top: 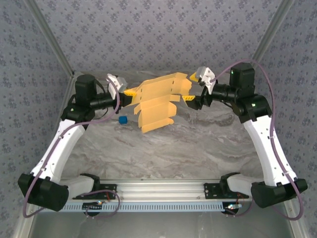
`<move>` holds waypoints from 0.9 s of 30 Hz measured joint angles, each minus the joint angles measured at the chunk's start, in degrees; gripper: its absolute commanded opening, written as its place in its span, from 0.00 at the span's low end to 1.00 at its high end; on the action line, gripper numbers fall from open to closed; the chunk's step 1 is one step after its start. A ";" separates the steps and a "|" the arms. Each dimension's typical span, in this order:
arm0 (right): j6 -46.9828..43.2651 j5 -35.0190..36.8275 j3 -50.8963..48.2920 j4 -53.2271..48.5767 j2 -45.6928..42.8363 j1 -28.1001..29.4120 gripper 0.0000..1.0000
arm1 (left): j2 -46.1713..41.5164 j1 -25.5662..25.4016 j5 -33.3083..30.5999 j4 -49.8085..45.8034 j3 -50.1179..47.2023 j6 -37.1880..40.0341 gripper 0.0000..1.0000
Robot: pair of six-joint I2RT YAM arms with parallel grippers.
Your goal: Fold the paper box
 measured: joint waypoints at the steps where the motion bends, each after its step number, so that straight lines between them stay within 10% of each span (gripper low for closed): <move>1: -1.62 0.98 1.18 -0.98 0.20 1.14 0.86 | 0.17 0.00 0.07 -1.03 0.48 0.87 0.00; 13: -16.11 7.34 12.13 -10.45 11.80 7.56 0.79 | 3.19 -1.29 2.56 -10.51 4.63 7.85 0.00; 27: -22.18 1.11 18.97 -20.70 19.32 7.56 0.34 | 4.42 -2.93 3.15 -12.20 4.66 10.05 0.00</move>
